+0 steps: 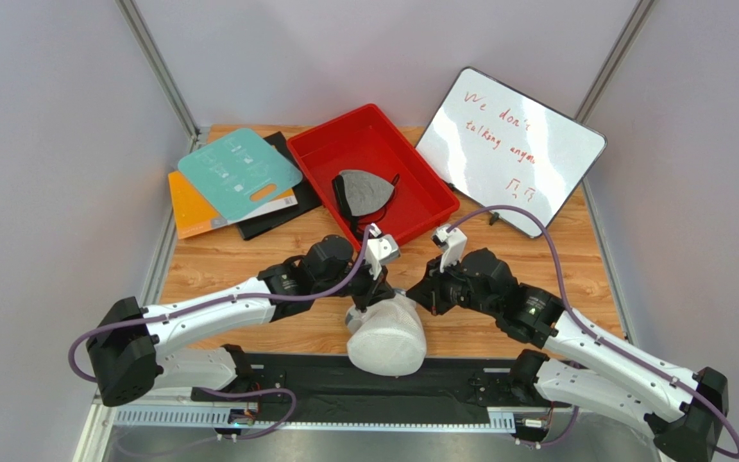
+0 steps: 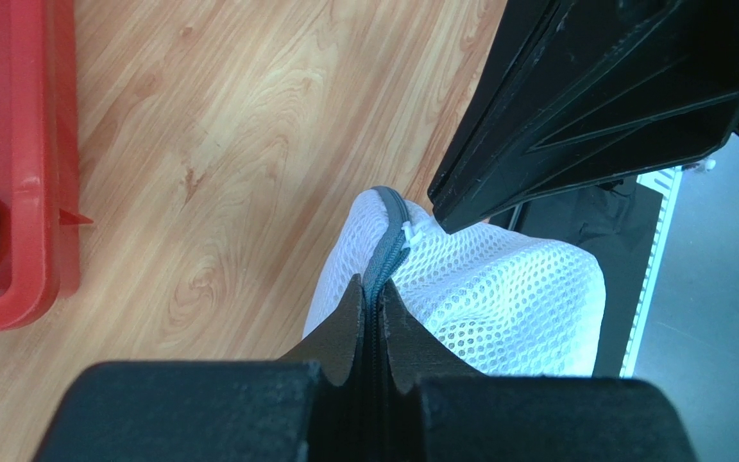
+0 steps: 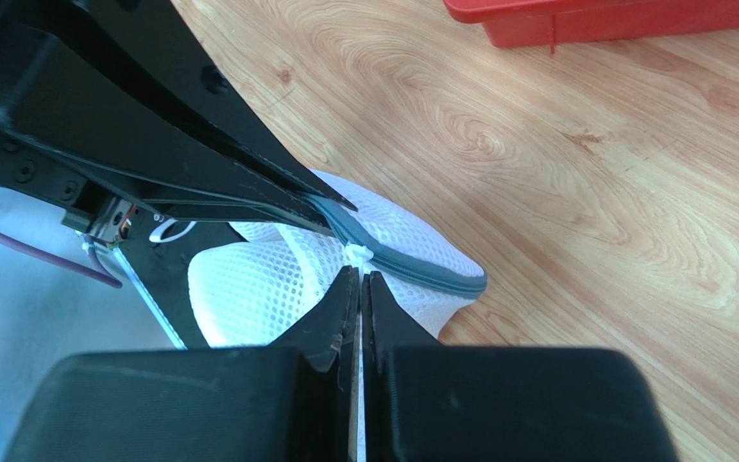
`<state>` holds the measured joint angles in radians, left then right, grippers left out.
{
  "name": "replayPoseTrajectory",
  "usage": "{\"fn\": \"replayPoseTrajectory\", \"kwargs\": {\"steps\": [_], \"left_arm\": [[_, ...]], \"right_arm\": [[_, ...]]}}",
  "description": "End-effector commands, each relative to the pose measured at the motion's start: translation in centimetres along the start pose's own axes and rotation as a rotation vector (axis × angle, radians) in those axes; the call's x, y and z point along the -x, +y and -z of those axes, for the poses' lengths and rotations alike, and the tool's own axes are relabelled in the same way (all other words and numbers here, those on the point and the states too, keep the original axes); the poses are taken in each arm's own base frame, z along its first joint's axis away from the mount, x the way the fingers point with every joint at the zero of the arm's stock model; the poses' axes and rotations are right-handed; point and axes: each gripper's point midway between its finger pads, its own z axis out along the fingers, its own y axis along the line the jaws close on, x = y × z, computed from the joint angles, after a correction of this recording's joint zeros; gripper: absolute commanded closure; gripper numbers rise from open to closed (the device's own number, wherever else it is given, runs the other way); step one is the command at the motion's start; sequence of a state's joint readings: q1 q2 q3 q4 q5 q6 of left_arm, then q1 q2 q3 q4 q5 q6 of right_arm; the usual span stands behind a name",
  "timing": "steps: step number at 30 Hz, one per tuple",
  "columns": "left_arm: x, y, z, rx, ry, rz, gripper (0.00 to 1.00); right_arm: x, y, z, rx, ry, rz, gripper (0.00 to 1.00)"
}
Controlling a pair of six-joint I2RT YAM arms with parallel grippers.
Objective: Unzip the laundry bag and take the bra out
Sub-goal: Unzip the laundry bag at the center of the board.
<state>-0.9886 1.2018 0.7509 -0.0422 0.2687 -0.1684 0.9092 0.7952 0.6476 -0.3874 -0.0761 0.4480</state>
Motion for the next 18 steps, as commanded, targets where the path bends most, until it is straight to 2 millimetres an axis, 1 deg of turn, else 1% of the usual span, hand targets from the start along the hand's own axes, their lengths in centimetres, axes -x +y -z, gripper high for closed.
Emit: {"fn": "replayPoseTrajectory", "kwargs": {"steps": [1, 2, 3, 4, 9, 12, 14, 15, 17, 18], "left_arm": [[2.2, 0.3, 1.1, 0.032, -0.073, -0.042, 1.00], [2.2, 0.3, 1.2, 0.033, -0.075, -0.045, 1.00], [2.1, 0.3, 1.3, 0.033, -0.076, -0.049, 1.00], [2.3, 0.3, 1.6, 0.034, -0.087, -0.051, 1.00], [2.1, 0.1, 2.3, 0.034, -0.100, -0.058, 1.00], [2.1, -0.1, 2.9, 0.032, -0.121, -0.063, 1.00], [1.7, 0.1, 3.1, 0.041, -0.120, -0.062, 1.00], [1.8, 0.2, 3.2, 0.044, -0.134, -0.065, 1.00], [0.9, 0.5, 3.3, 0.055, -0.126, -0.058, 1.00], [1.6, 0.6, 3.4, 0.059, -0.159, -0.060, 1.00]], "right_arm": [[-0.1, -1.2, -0.2, -0.060, -0.016, 0.003, 1.00], [0.0, -1.4, -0.1, -0.071, -0.019, 0.004, 1.00], [0.1, -2.0, 0.0, -0.105, -0.029, 0.003, 1.00], [0.3, -2.2, 0.1, -0.113, -0.036, 0.000, 1.00], [0.2, -3.1, -0.1, -0.138, -0.034, -0.011, 1.00], [0.3, -3.1, -0.2, -0.137, -0.035, -0.014, 1.00], [0.3, -3.2, -0.2, -0.141, -0.037, -0.013, 1.00], [0.4, -3.2, -0.2, -0.141, -0.040, -0.013, 1.00], [0.6, -3.2, -0.1, -0.144, -0.044, -0.011, 1.00], [0.8, -3.3, -0.1, -0.146, -0.048, -0.012, 1.00]]}}
